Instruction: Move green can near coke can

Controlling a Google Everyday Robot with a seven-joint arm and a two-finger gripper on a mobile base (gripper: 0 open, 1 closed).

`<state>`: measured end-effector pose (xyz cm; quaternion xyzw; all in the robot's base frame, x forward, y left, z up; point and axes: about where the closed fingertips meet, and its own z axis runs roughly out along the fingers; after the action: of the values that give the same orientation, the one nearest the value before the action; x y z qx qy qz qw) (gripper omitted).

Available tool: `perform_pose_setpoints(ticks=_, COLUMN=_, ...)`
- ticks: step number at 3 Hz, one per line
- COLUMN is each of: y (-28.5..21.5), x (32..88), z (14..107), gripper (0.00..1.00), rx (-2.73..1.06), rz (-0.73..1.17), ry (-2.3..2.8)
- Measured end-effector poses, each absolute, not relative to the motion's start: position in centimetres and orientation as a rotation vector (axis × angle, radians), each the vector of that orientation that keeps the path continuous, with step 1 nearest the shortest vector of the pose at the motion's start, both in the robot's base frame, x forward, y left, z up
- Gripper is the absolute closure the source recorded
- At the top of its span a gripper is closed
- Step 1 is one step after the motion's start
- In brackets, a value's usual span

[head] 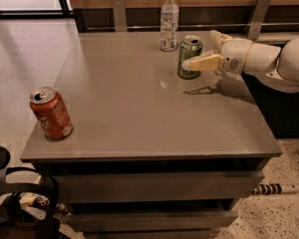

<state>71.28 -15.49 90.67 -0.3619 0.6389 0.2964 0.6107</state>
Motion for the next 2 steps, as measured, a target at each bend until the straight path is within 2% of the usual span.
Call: perform_pose_setpoints(ticks=2, y=-14.24, x=72.64, z=88.83, gripper=0.33, rx=-0.822, rz=0.719, ry=1.47)
